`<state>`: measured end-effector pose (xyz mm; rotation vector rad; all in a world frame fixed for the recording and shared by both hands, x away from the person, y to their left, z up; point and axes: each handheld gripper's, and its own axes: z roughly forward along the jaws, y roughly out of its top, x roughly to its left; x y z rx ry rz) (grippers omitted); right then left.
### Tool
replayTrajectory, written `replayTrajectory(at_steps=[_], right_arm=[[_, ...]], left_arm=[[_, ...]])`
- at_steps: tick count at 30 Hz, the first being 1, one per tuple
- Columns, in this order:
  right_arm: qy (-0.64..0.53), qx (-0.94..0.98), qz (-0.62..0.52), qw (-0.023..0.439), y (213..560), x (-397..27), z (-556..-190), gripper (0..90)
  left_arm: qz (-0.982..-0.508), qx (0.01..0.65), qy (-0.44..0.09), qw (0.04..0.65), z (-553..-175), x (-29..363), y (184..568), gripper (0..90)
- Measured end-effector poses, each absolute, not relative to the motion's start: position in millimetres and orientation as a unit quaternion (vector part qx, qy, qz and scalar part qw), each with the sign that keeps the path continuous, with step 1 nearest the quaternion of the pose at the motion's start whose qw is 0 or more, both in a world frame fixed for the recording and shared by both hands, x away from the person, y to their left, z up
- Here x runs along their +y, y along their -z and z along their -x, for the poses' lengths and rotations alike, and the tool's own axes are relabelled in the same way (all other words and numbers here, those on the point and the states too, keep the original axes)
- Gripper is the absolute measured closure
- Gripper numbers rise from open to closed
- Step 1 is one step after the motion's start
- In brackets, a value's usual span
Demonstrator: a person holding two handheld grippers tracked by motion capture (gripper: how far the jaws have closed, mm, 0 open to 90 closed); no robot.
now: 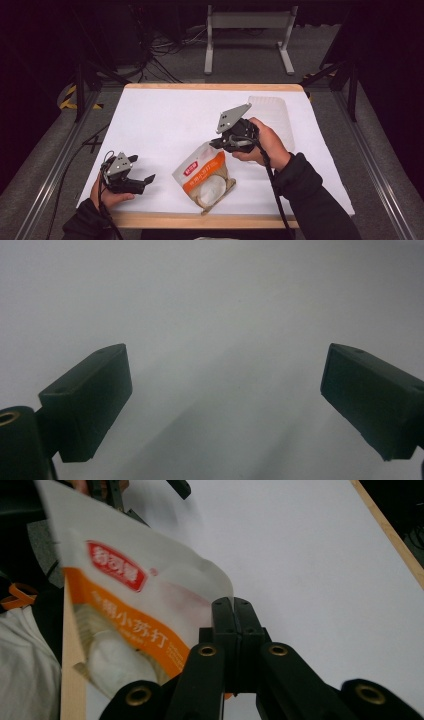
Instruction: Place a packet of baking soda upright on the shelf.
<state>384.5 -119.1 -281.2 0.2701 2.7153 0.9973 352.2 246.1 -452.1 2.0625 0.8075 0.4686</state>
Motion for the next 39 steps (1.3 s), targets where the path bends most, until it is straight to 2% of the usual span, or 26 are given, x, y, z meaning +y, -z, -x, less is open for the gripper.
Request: replayTrajectory(at_steps=[10,17,20,24,28,39], right_arm=[[-0.360,0.915,-0.110,0.143,263.2,-136.9,-381.5,90.0],[-0.348,0.911,-0.130,0.177,256.1,-144.9,-386.4,90.0],[-0.353,0.910,-0.138,0.170,254.0,-148.3,-389.9,90.0],[-0.349,0.904,-0.156,0.189,249.1,-155.8,-396.8,90.0],[-0.356,0.900,-0.167,0.189,243.0,-166.0,-402.5,90.0],[-0.391,0.872,-0.182,0.230,212.0,-191.8,-407.1,90.0]], left_arm=[[-0.807,0.332,-0.197,0.447,-351.2,251.5,447.9,6.1],[-0.811,0.330,-0.194,0.442,-351.6,250.2,448.8,6.1],[-0.812,0.329,-0.194,0.442,-351.8,250.2,449.0,6.1],[-0.814,0.328,-0.193,0.440,-352.0,250.1,449.2,6.1],[-0.814,0.329,-0.192,0.438,-352.0,249.7,449.8,6.1],[-0.818,0.326,-0.189,0.434,-352.3,248.1,450.8,6.2]])
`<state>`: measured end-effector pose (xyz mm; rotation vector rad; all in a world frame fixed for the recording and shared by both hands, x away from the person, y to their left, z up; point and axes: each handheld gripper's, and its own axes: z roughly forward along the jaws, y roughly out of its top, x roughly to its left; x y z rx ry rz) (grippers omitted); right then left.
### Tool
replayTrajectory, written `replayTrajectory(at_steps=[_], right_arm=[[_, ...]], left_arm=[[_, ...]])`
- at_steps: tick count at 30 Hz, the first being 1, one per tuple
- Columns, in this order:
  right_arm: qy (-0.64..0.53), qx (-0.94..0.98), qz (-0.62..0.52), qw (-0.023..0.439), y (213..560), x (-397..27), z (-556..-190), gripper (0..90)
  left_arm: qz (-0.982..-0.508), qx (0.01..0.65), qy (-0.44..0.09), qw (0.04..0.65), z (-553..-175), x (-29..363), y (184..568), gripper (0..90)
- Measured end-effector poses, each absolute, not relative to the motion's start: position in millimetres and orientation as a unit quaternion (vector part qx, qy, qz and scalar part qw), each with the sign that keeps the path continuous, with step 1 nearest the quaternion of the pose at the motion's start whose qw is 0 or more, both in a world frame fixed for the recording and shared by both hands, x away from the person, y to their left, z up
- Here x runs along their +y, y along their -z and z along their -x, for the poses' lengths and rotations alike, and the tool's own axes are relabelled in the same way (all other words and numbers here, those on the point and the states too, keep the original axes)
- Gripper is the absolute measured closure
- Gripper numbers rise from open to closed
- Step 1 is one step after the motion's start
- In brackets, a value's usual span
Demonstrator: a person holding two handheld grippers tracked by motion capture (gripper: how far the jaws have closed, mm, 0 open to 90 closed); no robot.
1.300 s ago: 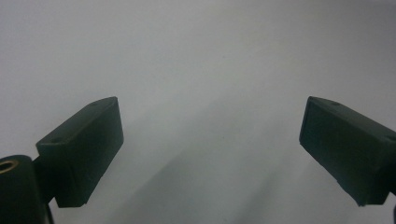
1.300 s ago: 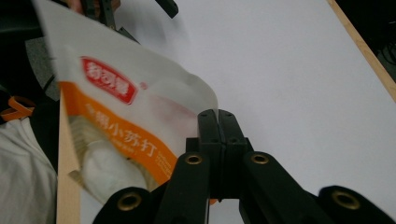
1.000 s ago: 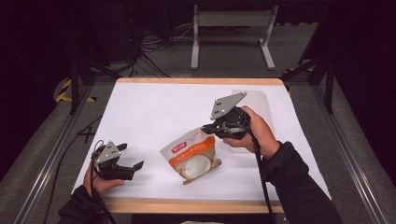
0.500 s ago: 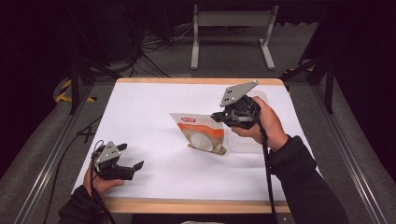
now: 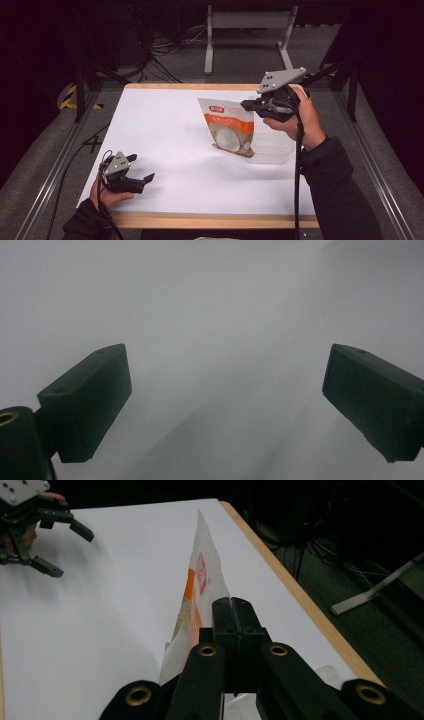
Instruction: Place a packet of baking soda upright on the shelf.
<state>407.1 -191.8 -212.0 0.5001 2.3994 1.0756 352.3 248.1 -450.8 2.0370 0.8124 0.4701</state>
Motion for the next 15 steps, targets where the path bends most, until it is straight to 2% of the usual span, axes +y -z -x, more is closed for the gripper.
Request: replayTrajectory(at_steps=[6,15], right_arm=[[-0.407,0.861,-0.185,0.241,195.4,-204.1,-411.6,90.0],[-0.421,0.853,-0.194,0.240,194.7,-238.1,-417.6,90.0]], left_arm=[[-0.819,0.325,-0.189,0.433,-352.5,248.4,451.1,6.1],[-0.822,0.325,-0.186,0.428,-353.0,246.9,452.1,6.2]])
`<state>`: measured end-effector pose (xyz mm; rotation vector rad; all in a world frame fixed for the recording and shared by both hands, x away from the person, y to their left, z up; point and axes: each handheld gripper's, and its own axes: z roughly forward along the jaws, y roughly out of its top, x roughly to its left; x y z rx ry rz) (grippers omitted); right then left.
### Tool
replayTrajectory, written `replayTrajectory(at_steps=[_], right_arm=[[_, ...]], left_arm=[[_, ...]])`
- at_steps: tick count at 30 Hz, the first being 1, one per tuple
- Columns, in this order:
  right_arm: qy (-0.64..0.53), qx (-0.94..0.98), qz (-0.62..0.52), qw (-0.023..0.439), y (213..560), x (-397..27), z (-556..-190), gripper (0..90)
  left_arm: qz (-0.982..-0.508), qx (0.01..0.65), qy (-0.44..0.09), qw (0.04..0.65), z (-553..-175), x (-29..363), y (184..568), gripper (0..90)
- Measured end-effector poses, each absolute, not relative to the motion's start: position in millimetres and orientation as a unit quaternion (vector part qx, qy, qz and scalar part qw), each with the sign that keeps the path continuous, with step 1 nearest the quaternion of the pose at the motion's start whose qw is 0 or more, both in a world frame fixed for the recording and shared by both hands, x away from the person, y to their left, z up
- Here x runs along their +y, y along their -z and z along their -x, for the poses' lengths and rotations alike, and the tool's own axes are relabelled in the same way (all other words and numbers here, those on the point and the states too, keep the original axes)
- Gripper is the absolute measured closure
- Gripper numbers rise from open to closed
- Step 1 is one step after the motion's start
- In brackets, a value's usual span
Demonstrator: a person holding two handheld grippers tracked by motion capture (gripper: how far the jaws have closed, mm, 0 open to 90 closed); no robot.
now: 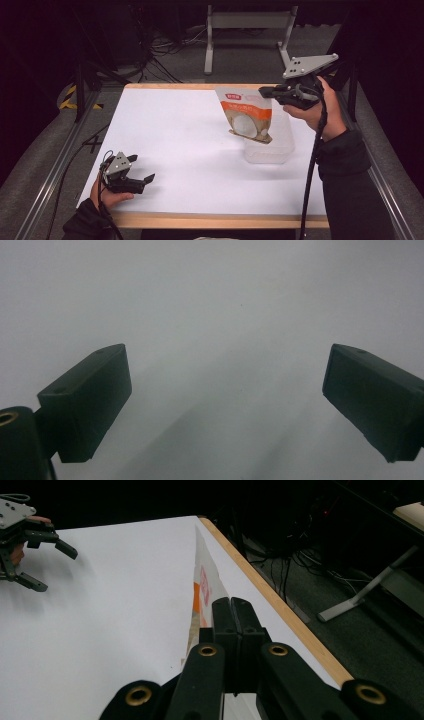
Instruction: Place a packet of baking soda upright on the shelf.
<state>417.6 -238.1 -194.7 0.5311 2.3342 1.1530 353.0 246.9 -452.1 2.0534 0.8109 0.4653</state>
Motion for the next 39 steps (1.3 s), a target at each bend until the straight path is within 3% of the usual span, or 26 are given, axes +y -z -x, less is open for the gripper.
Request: replayTrajectory(at_steps=[15,39], right_arm=[[-0.437,0.851,-0.187,0.224,210.2,-276.7,-418.8,90.0],[-0.436,0.842,-0.208,0.242,242.9,-323.1,-419.0,90.0]], left_arm=[[-0.825,0.324,-0.184,0.425,-353.2,245.0,453.3,6.2],[-0.829,0.324,-0.182,0.418,-353.9,242.6,454.1,6.2]])
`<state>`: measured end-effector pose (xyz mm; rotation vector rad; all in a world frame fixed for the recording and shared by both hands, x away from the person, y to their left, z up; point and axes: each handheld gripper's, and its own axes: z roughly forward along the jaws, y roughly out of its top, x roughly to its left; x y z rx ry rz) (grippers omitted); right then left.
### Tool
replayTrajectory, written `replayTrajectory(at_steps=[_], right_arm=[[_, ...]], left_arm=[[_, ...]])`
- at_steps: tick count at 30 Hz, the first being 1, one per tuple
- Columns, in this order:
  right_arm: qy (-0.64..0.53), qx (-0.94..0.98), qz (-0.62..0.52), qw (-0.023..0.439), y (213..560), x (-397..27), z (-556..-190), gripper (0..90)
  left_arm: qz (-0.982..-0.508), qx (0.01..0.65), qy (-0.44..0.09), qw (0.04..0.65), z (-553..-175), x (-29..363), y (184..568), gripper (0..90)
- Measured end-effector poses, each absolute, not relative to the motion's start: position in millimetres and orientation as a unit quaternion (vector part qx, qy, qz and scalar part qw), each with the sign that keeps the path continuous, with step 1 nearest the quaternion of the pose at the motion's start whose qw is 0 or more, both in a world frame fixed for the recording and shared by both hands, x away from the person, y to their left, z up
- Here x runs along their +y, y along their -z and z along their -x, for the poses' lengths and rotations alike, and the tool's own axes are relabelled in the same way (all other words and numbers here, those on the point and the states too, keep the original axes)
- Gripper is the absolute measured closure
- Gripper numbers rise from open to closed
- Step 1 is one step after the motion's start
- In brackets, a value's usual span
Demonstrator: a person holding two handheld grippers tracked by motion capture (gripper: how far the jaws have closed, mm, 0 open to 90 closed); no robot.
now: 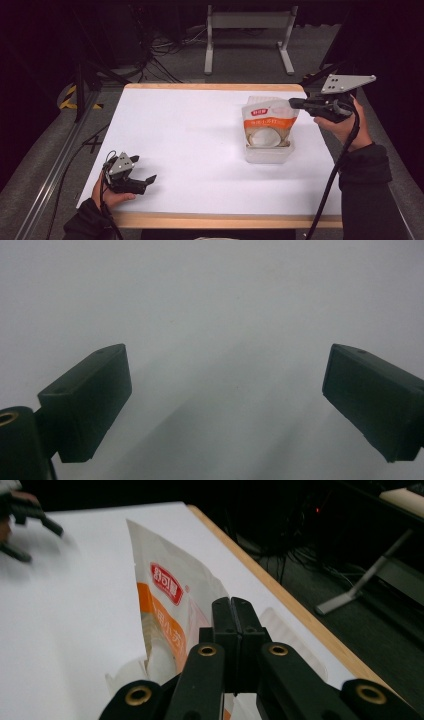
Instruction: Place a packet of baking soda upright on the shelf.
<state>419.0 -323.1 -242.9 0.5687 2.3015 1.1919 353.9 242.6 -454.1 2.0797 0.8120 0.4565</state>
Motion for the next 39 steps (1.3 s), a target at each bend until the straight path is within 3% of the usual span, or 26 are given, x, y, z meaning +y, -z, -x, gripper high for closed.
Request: replayTrajectory(at_steps=[7,39], right_arm=[[-0.444,0.841,-0.215,0.222,256.3,-330.3,-419.3,90.0],[-0.455,0.816,-0.261,0.244,285.6,-352.7,-416.4,90.0]], left_arm=[[-0.829,0.323,-0.181,0.420,-353.8,242.8,454.1,6.2],[-0.820,0.324,-0.196,0.429,-351.3,245.1,450.2,6.4]])
